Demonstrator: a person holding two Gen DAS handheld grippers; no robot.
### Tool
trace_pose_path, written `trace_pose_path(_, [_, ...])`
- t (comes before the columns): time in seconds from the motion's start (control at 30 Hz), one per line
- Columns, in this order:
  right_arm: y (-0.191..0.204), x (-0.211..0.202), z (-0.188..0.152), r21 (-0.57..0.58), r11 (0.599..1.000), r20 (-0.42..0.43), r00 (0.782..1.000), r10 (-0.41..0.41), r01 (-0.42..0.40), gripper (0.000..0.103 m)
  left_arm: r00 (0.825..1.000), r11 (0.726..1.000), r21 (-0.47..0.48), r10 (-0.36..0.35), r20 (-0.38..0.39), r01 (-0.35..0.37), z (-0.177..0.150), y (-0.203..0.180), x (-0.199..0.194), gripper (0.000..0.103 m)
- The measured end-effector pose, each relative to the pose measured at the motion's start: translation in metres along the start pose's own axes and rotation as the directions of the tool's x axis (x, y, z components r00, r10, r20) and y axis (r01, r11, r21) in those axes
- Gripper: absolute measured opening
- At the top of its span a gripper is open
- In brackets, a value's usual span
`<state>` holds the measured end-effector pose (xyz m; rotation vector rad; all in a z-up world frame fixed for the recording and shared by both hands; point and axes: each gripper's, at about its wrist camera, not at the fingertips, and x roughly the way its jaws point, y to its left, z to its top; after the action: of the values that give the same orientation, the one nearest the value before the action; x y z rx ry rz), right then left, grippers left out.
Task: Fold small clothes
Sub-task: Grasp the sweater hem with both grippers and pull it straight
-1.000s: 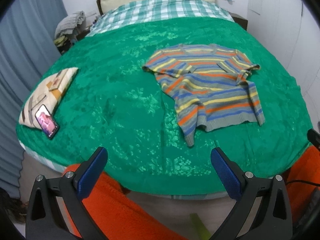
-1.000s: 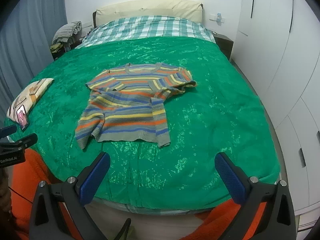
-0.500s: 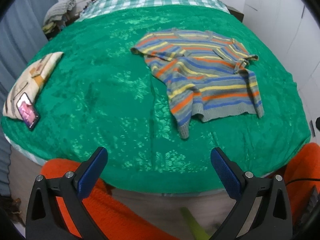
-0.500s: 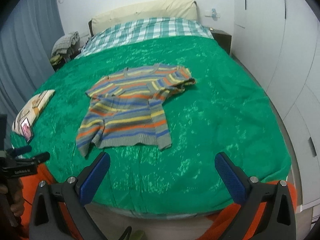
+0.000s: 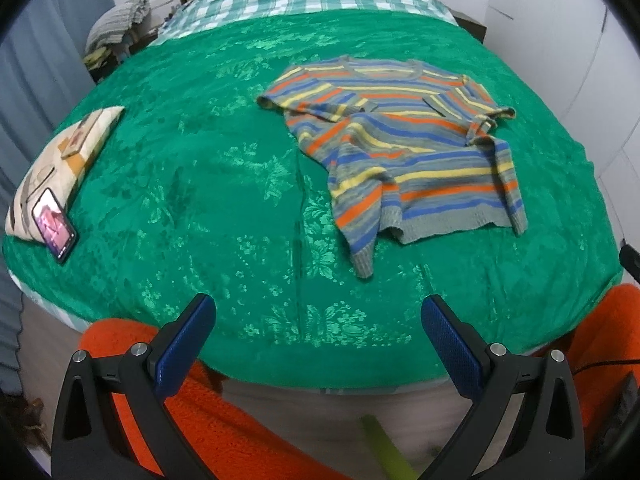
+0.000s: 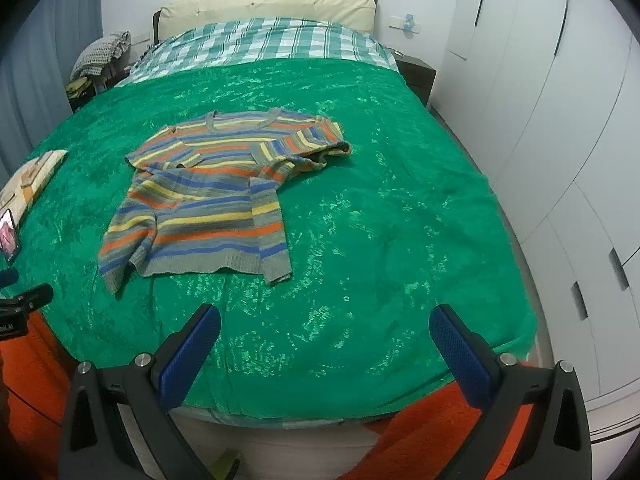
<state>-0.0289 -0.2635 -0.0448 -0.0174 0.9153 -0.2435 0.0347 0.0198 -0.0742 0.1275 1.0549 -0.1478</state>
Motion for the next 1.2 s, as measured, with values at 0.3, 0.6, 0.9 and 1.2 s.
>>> trace_pose_path(0.3, [-0.005, 0.049, 0.007, -0.109, 0.990, 0.080, 0.992, 0.094, -0.085, 0.103, 0.991, 0.994, -0.065, -0.096, -0.093, 0.090, 0.000, 0.011, 0.082, 0.102])
trace_pose_path(0.6, [0.038, 0.167, 0.019, -0.148, 0.950, -0.093, 0.960, 0.263, -0.275, 0.085, 0.974, 0.978, -0.072, -0.203, -0.096, 0.197, 0.021, -0.010, 0.131, 0.057])
trace_pose_path(0.9, [-0.024, 0.116, 0.032, 0.114, 0.837, -0.082, 0.835, 0.545, -0.535, 0.009, 0.922, 0.922, -0.099, -0.381, -0.063, 0.374, 0.034, 0.039, 0.069, 0.003])
trace_pose_path(1.2, [-0.069, 0.129, -0.051, 0.556, 0.696, -0.237, 0.716, 0.657, -0.454, 0.009, 0.920, 0.971, 0.032, -0.214, -0.329, 0.237, -0.014, 0.034, 0.109, 0.003])
